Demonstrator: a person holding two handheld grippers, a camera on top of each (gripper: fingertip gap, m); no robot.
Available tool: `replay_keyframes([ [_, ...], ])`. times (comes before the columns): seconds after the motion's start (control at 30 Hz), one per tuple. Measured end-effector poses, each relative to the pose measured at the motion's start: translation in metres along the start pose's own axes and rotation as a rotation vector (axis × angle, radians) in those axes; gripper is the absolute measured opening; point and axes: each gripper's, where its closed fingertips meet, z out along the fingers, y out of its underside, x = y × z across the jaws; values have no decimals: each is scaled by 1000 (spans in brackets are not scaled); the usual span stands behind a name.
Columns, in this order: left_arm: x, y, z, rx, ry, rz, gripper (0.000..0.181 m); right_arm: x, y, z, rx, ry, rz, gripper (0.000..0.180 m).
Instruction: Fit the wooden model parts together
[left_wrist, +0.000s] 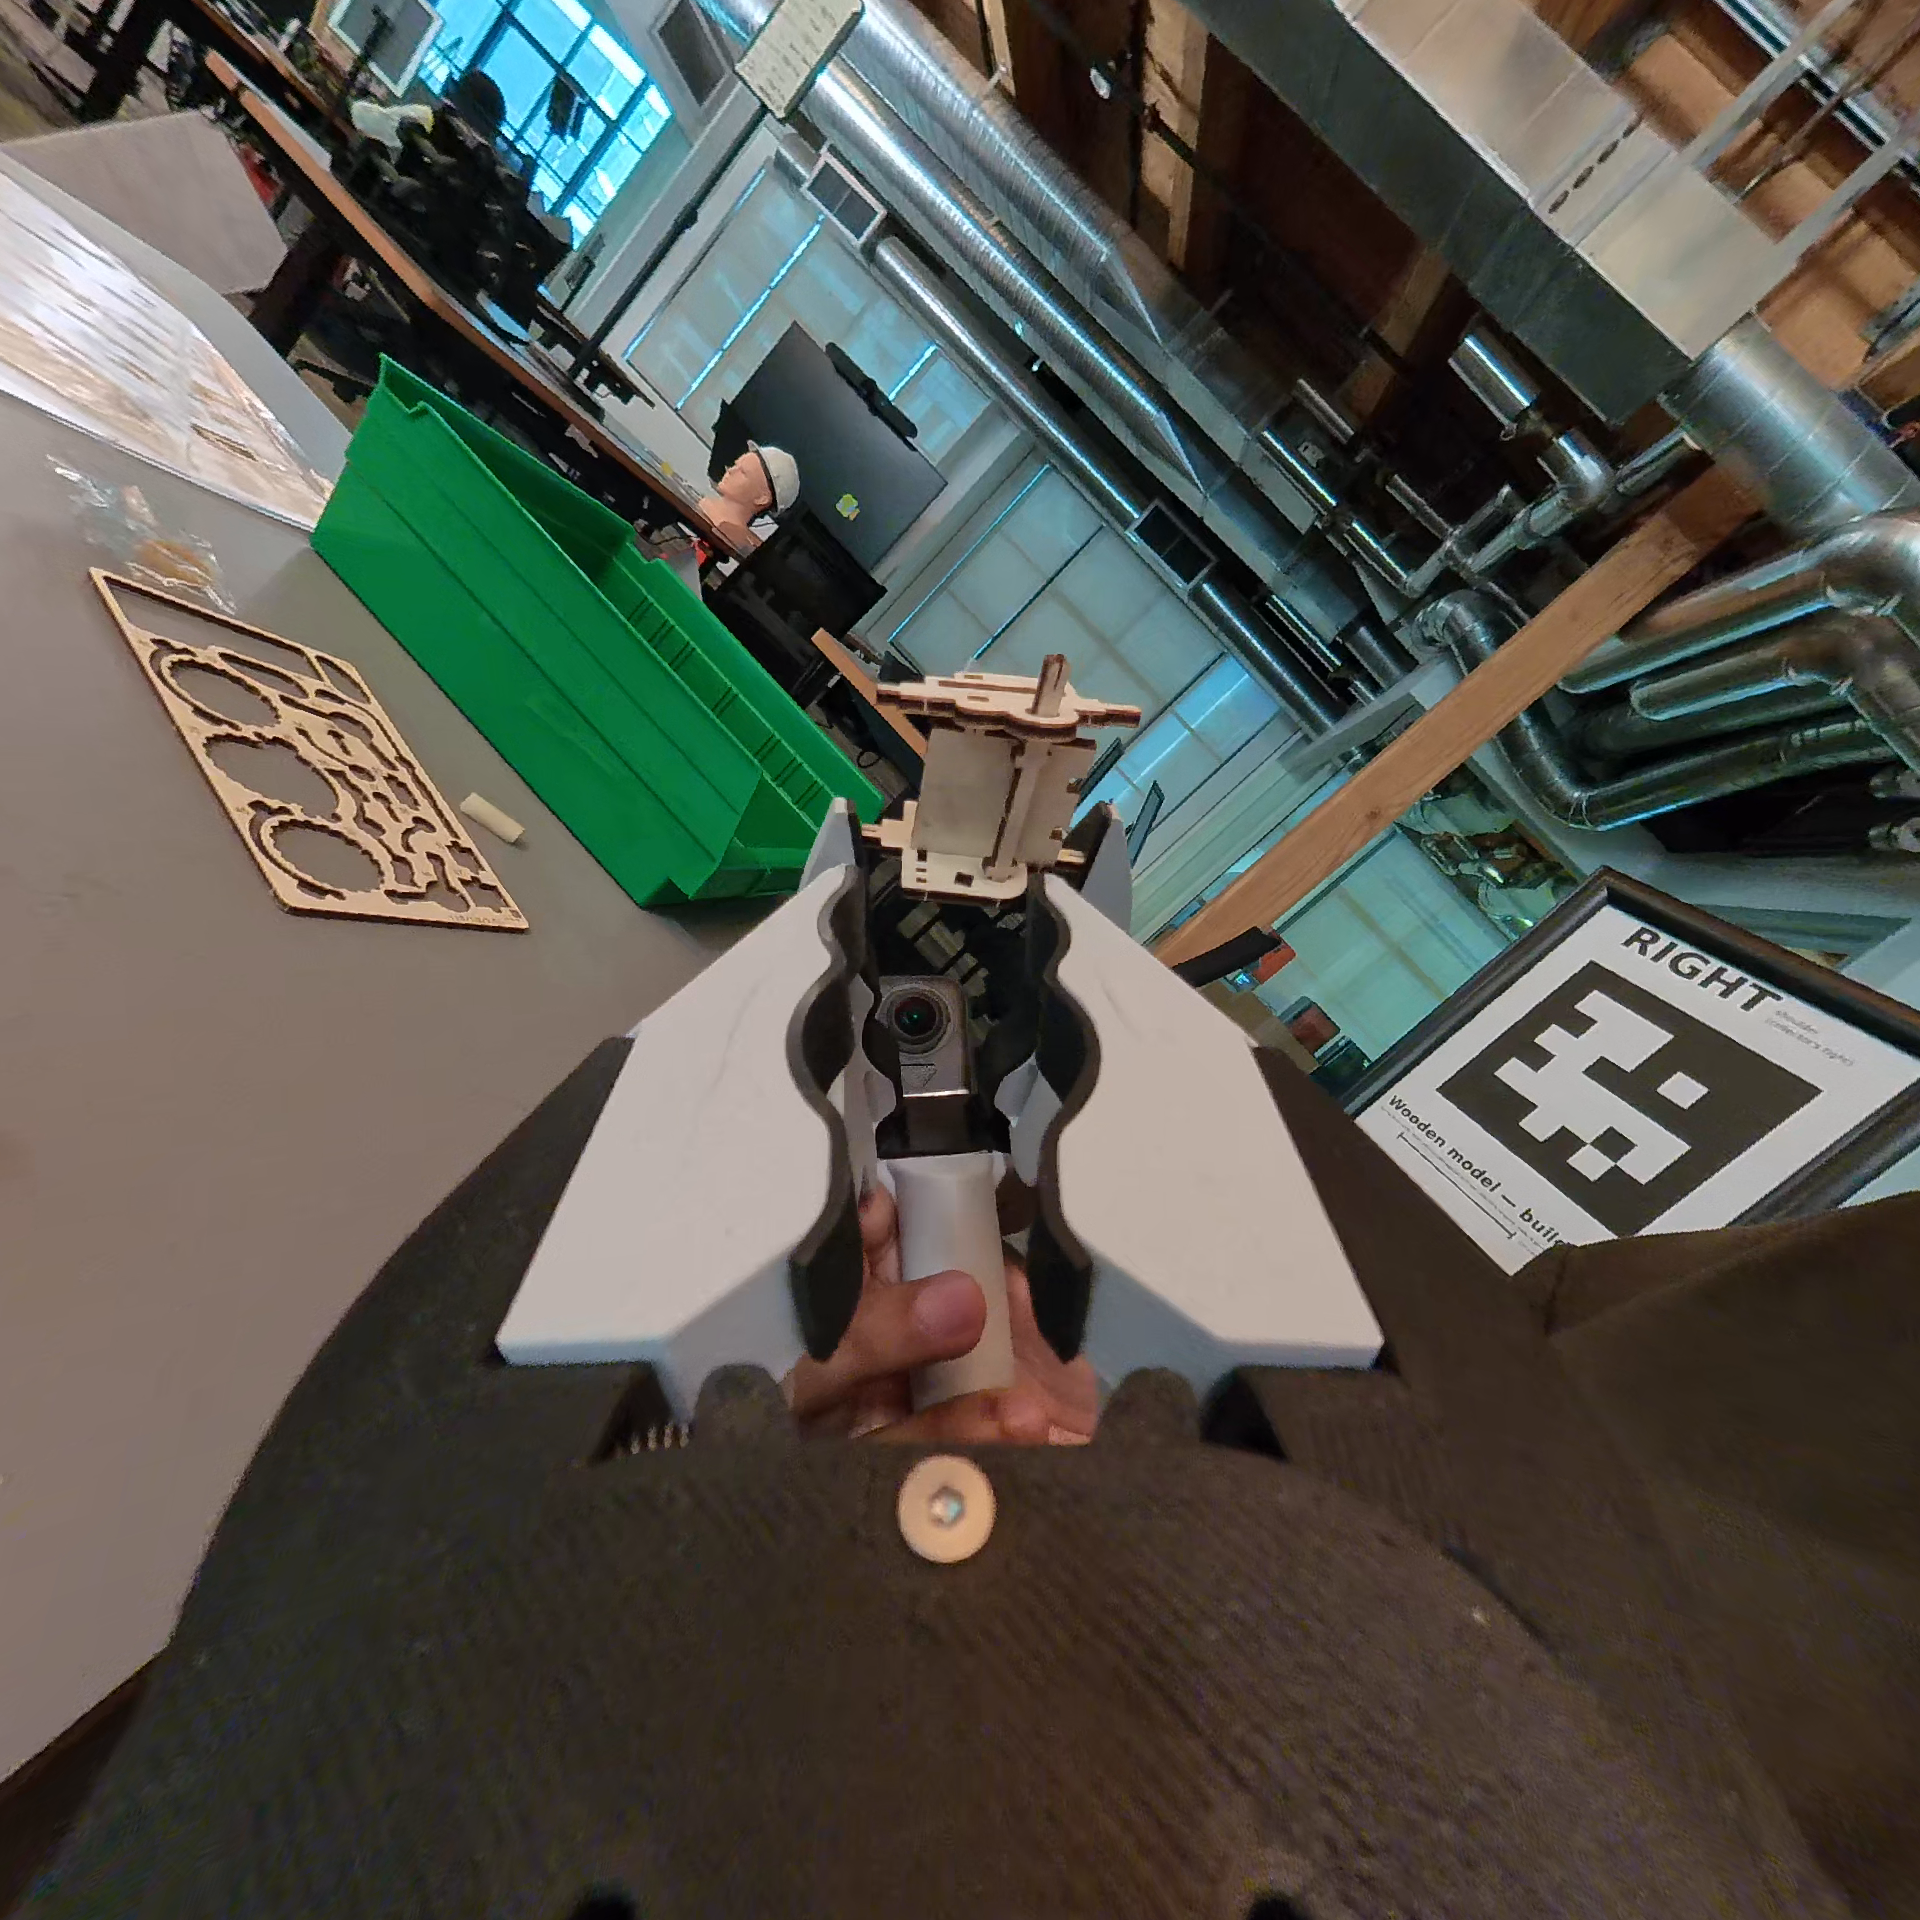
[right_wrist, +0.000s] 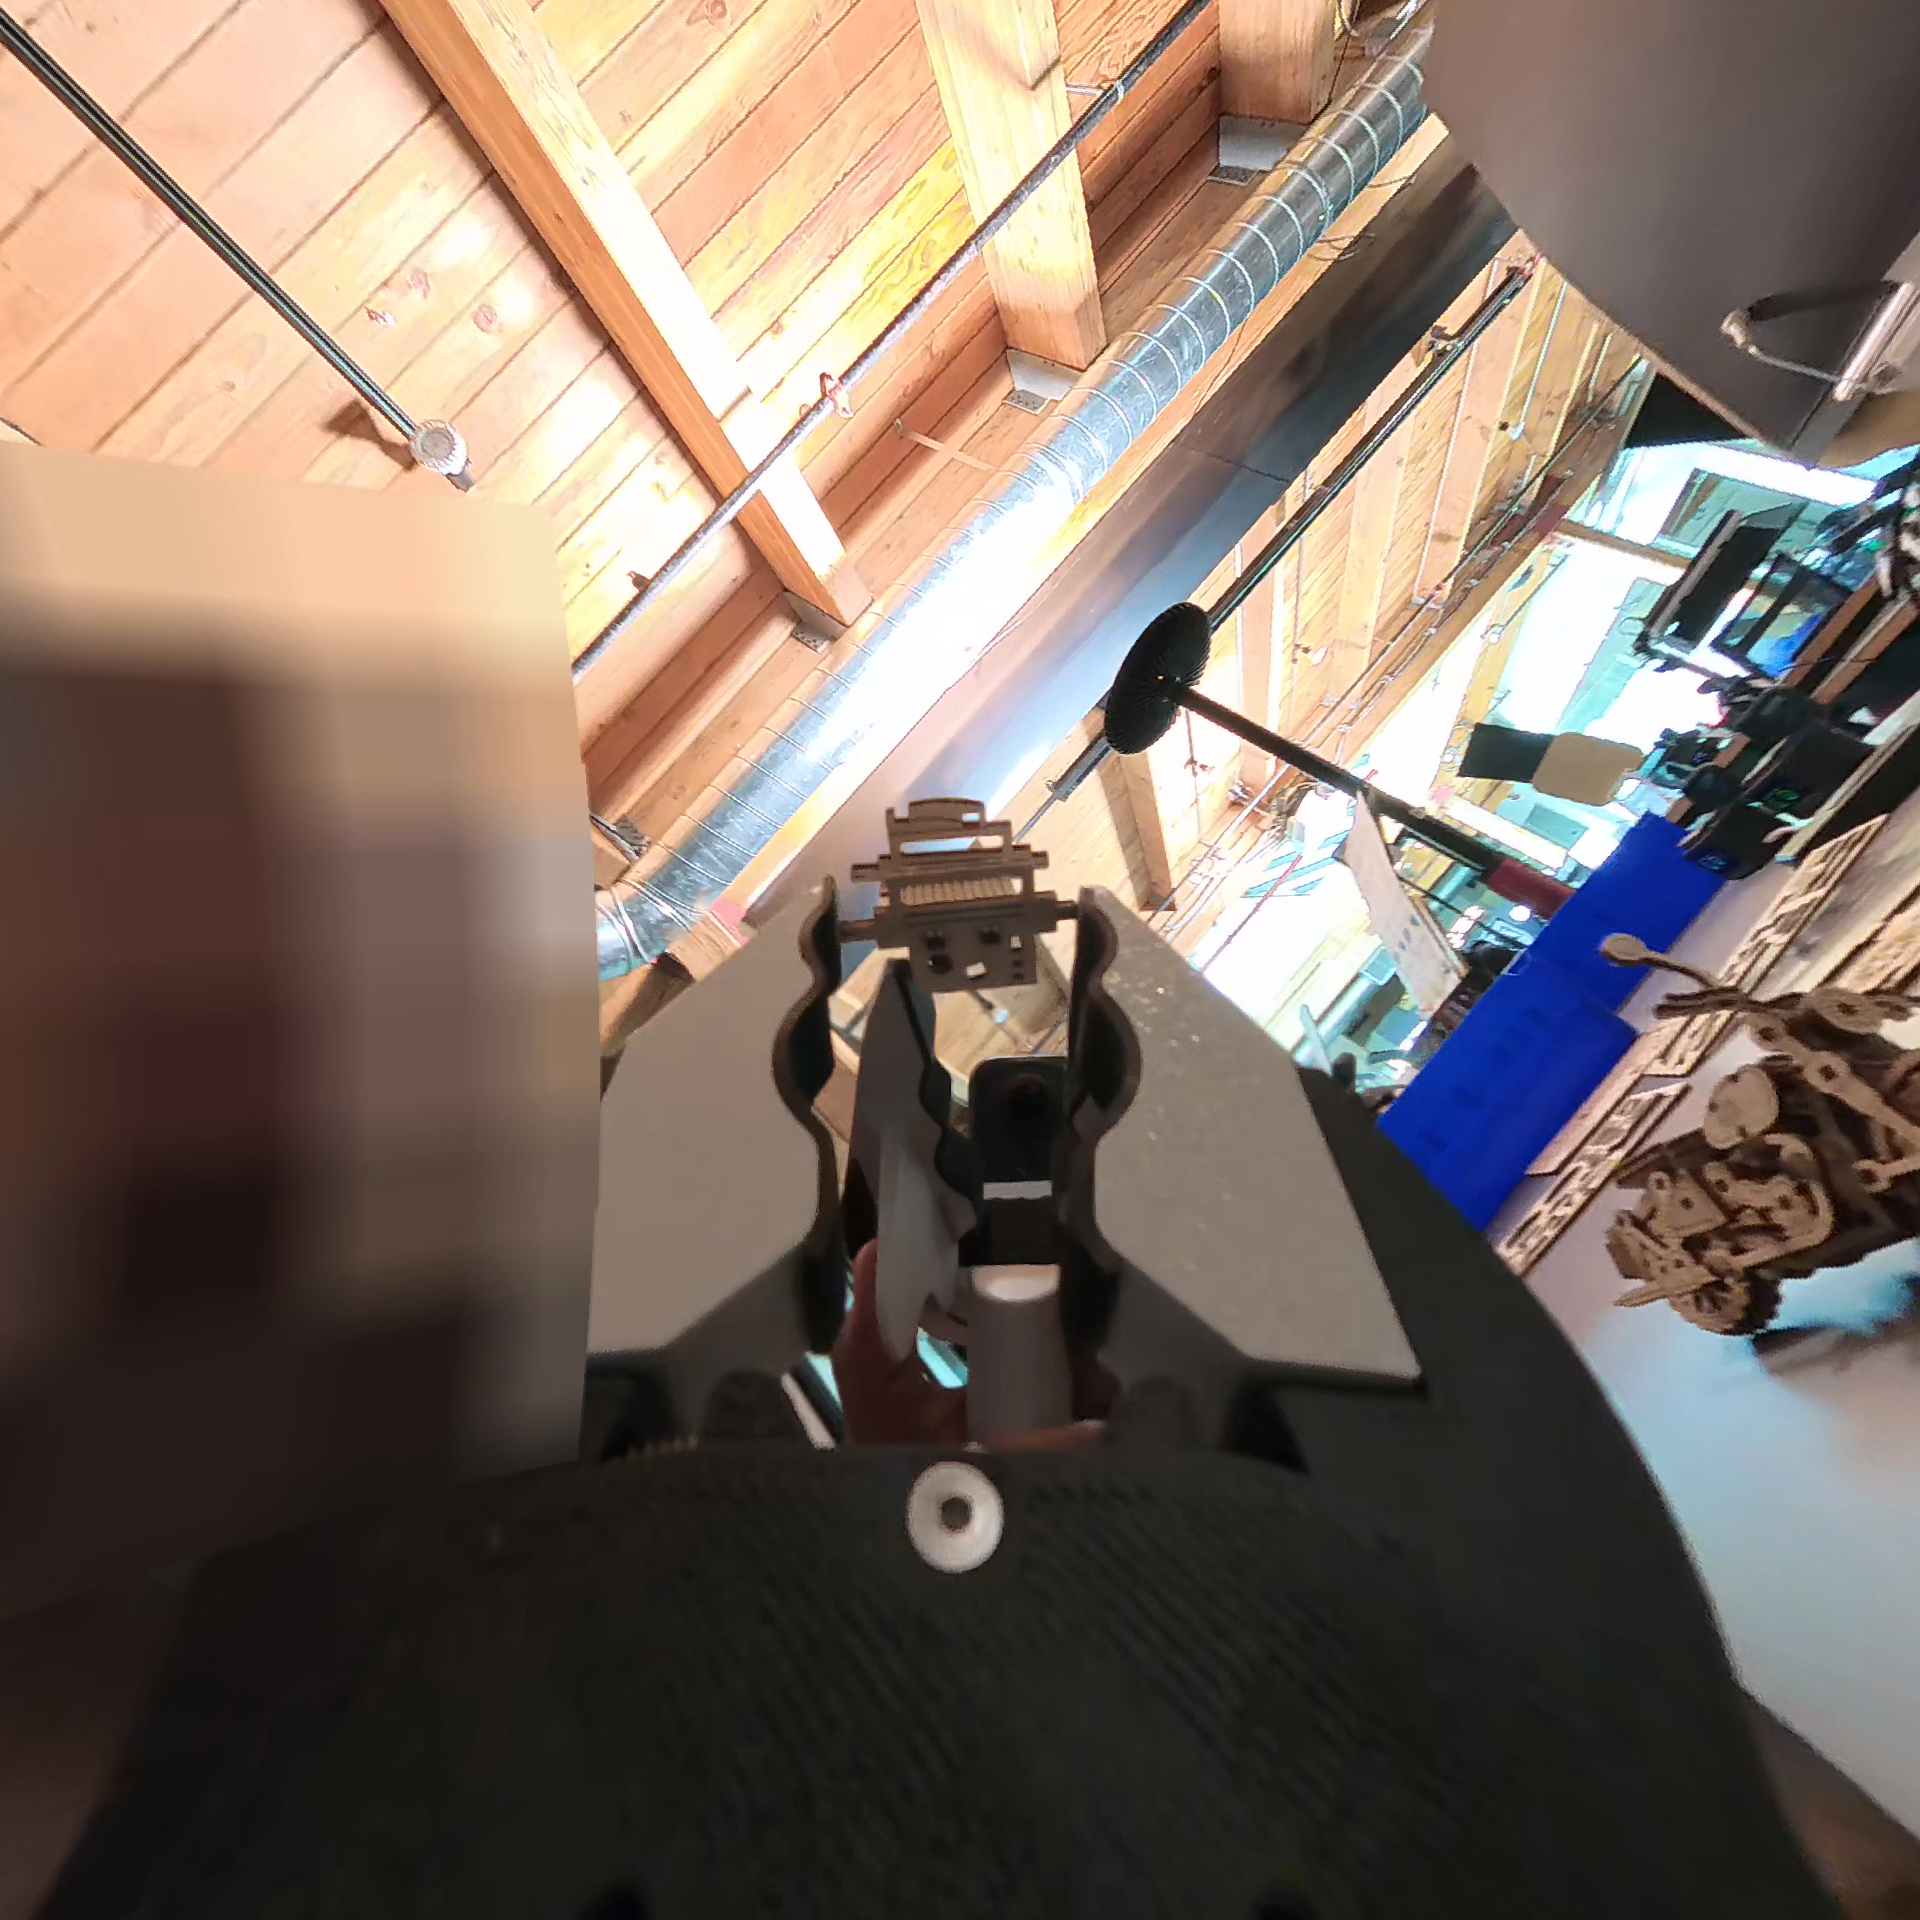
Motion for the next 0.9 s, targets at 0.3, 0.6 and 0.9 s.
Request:
replay_keyframes([
  [0.3, 3, -1, -2, -11, 13, 35, 22, 1, 2, 0, -17, 14, -28, 45],
  [0.6, 1, -3, -5, -25, 0, 129, 22, 4, 2, 1, -47, 43, -57, 43],
  [0.9, -28, -19, -24, -38, -86, 354, 22, 12, -13, -3, -162, 105, -110, 5],
])
